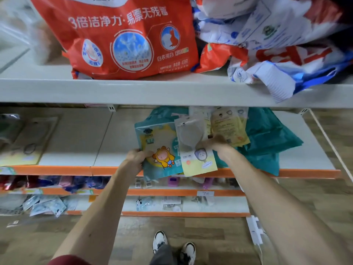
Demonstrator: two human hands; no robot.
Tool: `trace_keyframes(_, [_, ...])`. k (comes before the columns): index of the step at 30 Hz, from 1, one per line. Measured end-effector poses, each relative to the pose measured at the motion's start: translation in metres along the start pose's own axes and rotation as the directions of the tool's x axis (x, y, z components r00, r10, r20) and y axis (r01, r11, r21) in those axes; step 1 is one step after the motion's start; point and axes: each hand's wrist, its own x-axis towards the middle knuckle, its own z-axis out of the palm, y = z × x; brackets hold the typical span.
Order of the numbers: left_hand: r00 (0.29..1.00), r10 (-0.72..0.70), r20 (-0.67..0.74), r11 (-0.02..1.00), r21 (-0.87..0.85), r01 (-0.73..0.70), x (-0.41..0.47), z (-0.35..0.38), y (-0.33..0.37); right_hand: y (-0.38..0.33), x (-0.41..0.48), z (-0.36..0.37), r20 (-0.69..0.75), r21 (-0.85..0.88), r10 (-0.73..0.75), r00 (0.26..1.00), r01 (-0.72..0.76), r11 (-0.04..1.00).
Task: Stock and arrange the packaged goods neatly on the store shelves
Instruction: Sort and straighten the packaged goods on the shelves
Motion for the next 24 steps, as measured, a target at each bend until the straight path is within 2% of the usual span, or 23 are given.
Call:
trace_keyframes(6, [0.999,0.037,0.040,0.999,0.013,-0.037,-0.008,0.012,-0.002,-0.006,-0.002,-0.005,0.114,0.295,0.104,0.988,-0.133,0.946])
trace_keyframes(10, [0.998,0.051,0.037,0.999,-0.022,-0.050,-0.014,0.008,-0.002,-0.007,-0.004,-0.001,0.011,0.156,0.079,0.997,-0.080,0.984])
trace_keyframes(13, [0.995,0.090,-0.029,0.995,-0.030,-0.091,-0.017,-0.007,0.001,-0.012,-0.004,-0.009,-0.040,0.104,0.050,0.998,-0.045,0.994])
trace_keyframes(18, [0.978,0.139,-0.154,0.986,-0.073,-0.151,-0.030,-0.046,0.006,-0.024,-0.009,-0.016,-0.103,0.204,-0.011,0.995,0.032,0.979])
trace_keyframes(24, [0.951,0.206,-0.231,0.971,-0.073,-0.228,-0.059,-0.096,0.014,-0.064,-0.036,0.021,-0.060,0.242,-0.098,0.993,0.110,0.964])
